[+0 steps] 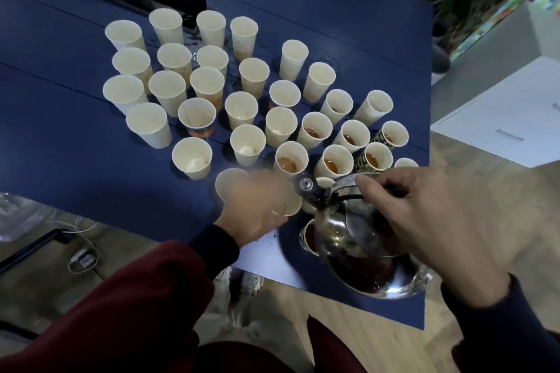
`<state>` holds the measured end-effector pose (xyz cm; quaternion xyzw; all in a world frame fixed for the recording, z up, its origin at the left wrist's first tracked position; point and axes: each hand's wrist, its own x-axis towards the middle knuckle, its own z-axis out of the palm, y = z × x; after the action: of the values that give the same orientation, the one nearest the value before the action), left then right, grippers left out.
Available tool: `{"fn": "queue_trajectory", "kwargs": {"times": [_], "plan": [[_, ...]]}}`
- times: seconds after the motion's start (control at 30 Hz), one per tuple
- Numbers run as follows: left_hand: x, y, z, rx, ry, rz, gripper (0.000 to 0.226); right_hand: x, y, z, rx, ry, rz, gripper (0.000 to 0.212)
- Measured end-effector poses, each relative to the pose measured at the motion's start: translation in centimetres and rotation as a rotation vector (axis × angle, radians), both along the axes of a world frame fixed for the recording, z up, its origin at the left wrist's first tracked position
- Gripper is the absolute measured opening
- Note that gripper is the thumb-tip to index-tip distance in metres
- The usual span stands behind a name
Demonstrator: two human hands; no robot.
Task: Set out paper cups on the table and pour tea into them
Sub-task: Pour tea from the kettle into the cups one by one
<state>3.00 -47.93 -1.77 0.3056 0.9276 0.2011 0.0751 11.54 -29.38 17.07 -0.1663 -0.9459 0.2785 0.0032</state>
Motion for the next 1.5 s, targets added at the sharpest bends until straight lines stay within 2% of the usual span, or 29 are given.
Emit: {"fn": "queue_trajectory", "kwargs": {"times": [0.1, 0.27, 0.5, 0.7, 0.83, 1.0, 1.2, 1.33, 1.5], "plan": [[0.5, 0.1, 0.2, 0.048, -0.039, 0.051, 0.073, 0.2, -0.3, 0.1, 0.045, -0.021, 0.013, 0.036], [1.0, 0.2, -0.2, 0.028, 0.001, 0.107, 0.078, 0.2, -0.6, 0.6, 0.108, -0.045, 0.054, 0.039], [2.0, 0.1, -0.3, -0.010, 0.015, 0.179, 0.067, 0.3, 0.0, 0.5, 0.086, -0.056, 0.077, 0.038], [1.8, 0.4, -0.3, -0.026, -0.004, 0.199, 0.068, -0.1, 0.3, 0.5, 0.119, -0.034, 0.120, 0.031], [1.8, 0.4, -0.1, -0.022, -0.021, 0.201, 0.066, -0.3, 0.5, 0.5, 0.141, -0.025, 0.130, 0.035], [1.7, 0.4, 0.2, -0.025, -0.015, 0.193, 0.068, -0.7, 0.6, 0.7, 0.120, -0.028, 0.136, 0.036], [1.7, -0.6, 0.5, 0.004, 0.075, 0.300, 0.094, -1.0, 1.3, 0.4, 0.027, 0.023, 0.105, 0.043], [1.9, -2.0, 0.7, 0.054, 0.056, 0.419, 0.089, -1.4, 1.1, 0.5, -0.050, 0.073, 0.098, 0.046], [2.7, -3.6, 0.4, 0.101, 0.010, 0.451, 0.078, -1.7, 0.5, 0.8, -0.107, 0.118, 0.098, 0.045]]}}
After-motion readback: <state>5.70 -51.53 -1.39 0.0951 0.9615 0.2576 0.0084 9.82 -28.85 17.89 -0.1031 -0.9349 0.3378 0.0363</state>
